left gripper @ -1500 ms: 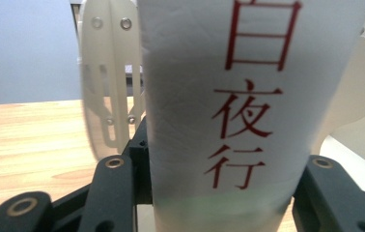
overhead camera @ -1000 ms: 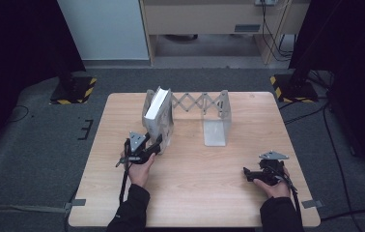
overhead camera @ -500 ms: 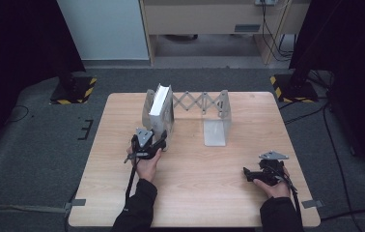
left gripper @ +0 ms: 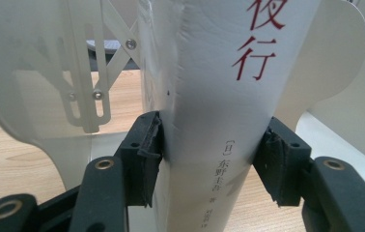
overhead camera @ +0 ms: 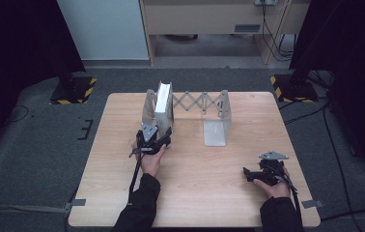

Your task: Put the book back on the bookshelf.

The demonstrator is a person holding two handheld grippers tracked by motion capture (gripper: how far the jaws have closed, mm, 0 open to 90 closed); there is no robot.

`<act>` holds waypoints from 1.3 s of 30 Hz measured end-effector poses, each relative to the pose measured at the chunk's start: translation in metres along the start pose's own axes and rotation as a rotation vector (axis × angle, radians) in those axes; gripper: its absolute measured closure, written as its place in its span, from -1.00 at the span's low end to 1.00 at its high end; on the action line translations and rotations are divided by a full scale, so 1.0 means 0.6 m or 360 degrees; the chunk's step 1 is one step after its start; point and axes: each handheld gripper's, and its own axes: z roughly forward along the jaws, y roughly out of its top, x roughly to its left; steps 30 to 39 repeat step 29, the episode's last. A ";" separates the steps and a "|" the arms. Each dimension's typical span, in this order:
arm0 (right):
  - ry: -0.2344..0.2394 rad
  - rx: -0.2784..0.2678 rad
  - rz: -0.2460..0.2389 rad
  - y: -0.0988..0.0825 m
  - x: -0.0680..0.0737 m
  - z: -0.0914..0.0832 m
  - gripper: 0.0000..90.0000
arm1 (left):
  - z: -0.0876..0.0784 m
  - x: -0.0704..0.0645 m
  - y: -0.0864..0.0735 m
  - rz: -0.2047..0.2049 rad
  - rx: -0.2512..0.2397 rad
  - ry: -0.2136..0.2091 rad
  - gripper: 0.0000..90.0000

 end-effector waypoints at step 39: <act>0.0001 0.0000 0.0000 0.000 0.000 0.000 -0.94 | -0.110 0.081 -0.022 -0.0109 0.0297 -0.0275 -0.27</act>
